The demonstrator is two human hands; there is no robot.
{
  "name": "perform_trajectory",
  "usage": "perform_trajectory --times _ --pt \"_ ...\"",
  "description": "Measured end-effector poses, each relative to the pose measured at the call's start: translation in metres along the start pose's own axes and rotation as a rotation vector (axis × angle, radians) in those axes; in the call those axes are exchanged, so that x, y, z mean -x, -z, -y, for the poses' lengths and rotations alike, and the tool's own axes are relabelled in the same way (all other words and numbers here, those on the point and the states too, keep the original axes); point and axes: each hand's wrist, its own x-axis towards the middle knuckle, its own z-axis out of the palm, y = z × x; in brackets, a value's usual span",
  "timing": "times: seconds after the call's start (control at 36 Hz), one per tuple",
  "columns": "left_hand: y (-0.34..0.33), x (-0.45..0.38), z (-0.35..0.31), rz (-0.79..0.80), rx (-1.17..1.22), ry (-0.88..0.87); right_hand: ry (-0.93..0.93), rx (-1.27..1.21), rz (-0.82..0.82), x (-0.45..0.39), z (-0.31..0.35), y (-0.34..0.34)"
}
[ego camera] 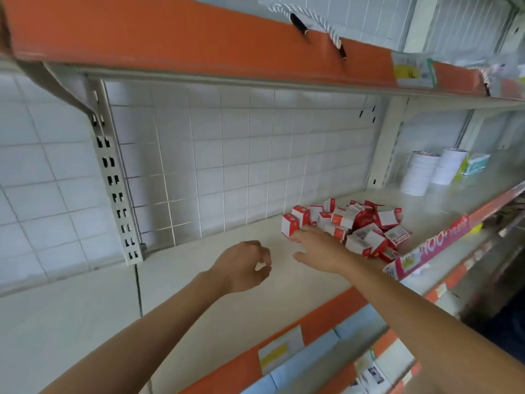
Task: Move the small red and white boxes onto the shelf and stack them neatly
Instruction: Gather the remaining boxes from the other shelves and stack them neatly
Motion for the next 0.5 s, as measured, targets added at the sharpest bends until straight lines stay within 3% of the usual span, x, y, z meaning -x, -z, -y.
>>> perform_trajectory --times 0.28,0.5 --pt "0.003 -0.029 -0.009 -0.043 -0.034 0.174 0.113 0.073 0.033 -0.088 -0.043 0.0" --pt "-0.007 -0.016 -0.02 -0.078 -0.055 0.365 0.104 0.095 0.002 -0.106 -0.05 -0.018"
